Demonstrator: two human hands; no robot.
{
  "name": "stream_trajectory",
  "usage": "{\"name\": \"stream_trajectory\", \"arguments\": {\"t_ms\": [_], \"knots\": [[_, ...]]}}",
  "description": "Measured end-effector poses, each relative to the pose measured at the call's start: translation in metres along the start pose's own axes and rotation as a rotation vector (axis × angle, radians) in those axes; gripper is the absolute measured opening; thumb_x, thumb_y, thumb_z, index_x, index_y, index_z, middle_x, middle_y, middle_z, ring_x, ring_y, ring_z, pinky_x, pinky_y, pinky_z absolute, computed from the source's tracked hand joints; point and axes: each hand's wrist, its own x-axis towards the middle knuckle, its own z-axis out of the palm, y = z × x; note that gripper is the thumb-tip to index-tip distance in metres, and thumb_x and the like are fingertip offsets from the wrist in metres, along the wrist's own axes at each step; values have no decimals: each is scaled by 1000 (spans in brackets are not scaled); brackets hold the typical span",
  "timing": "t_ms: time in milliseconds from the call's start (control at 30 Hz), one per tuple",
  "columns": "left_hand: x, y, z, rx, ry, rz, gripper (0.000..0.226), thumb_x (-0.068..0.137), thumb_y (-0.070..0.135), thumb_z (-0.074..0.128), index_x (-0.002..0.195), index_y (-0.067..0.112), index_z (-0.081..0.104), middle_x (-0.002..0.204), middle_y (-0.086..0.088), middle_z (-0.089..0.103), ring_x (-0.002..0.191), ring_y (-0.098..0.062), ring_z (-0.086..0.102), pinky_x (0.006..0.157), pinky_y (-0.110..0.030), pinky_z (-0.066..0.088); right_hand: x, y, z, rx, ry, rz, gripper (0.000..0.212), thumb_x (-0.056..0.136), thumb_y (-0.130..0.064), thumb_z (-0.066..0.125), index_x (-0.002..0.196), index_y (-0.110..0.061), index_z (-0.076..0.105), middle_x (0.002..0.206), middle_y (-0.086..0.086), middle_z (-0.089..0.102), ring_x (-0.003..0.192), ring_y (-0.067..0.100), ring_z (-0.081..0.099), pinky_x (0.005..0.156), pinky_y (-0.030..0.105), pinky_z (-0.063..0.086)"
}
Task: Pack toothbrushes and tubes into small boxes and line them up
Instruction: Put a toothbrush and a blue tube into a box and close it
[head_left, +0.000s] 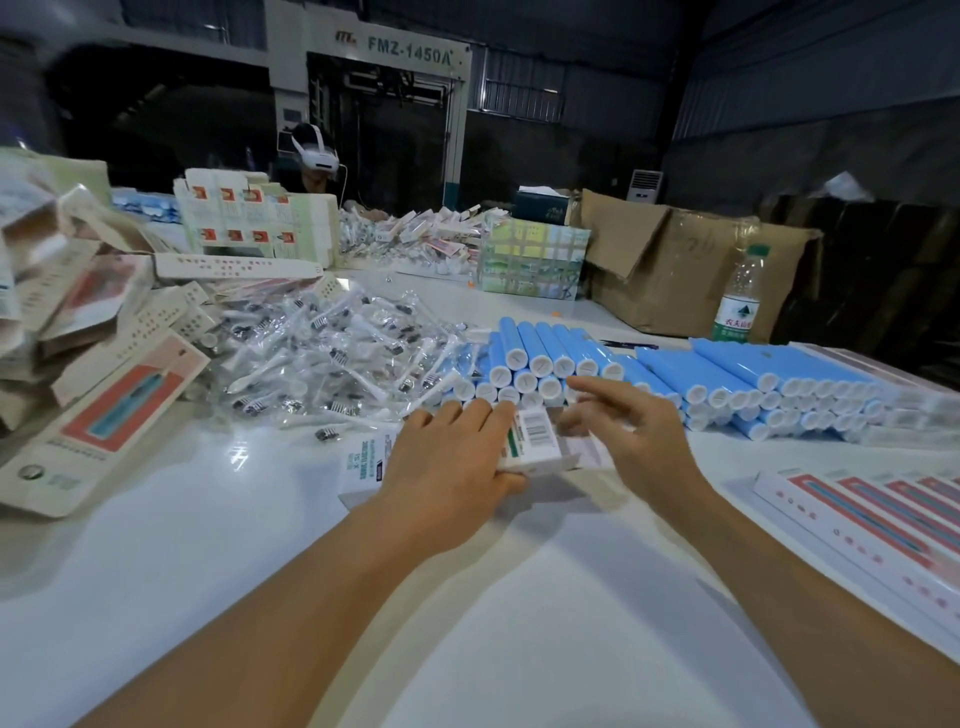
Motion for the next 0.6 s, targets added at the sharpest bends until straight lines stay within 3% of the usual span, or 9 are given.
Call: {"name": "stream_trajectory", "arguments": {"t_ms": [67,133,233,333,400,467,533,600], "knots": [[-1,-3,2,3,10,-8,60,90,56,44,138,28,23,132,8,42,119,-20,36,94,-36,28,18,-5,0,1,135,87,32,87,1,57,85,-29,68,65,-9,70,70,14,66,69,26,51],[-3,-3,5,12,5,-7,59,91,56,43,138,27,24,132,6,42,120,-21,36,94,-37,28,49,-5,3,-128,125,137,24,88,-4,56,80,-22,69,69,-3,71,63,18,61,63,29,48],[1,-2,6,48,-22,-7,61,92,57,42,140,25,22,135,3,41,122,-24,35,96,-40,27,106,-3,18,-414,-39,164,20,92,-13,54,104,-11,71,106,7,70,79,14,56,72,26,43],[2,0,4,64,-27,1,62,93,55,42,142,22,22,135,0,41,121,-26,37,95,-41,27,156,0,41,-666,-219,180,28,95,-15,49,118,-4,62,121,12,63,100,24,58,81,30,47],[-1,2,3,60,5,20,60,92,52,43,140,20,25,130,-1,44,115,-27,39,91,-42,28,177,3,58,-812,-332,201,26,95,-11,47,112,3,61,116,18,62,104,32,59,86,38,52],[-2,1,4,76,7,30,61,93,51,44,140,19,24,131,-2,43,114,-29,40,91,-43,28,187,5,76,-949,-449,211,16,94,-6,44,91,1,58,92,13,58,83,30,58,68,36,52],[2,1,4,109,-32,33,65,94,50,44,143,16,20,136,-5,39,119,-31,37,93,-44,27,193,9,92,-1045,-501,207,20,90,-4,43,70,-8,46,73,6,48,61,21,46,49,29,39],[5,1,4,120,-48,39,68,94,50,44,145,14,17,139,-6,37,122,-31,36,95,-43,26,197,11,103,-1104,-501,197,22,88,-6,43,68,-12,44,71,4,46,58,18,43,51,29,36]]}}
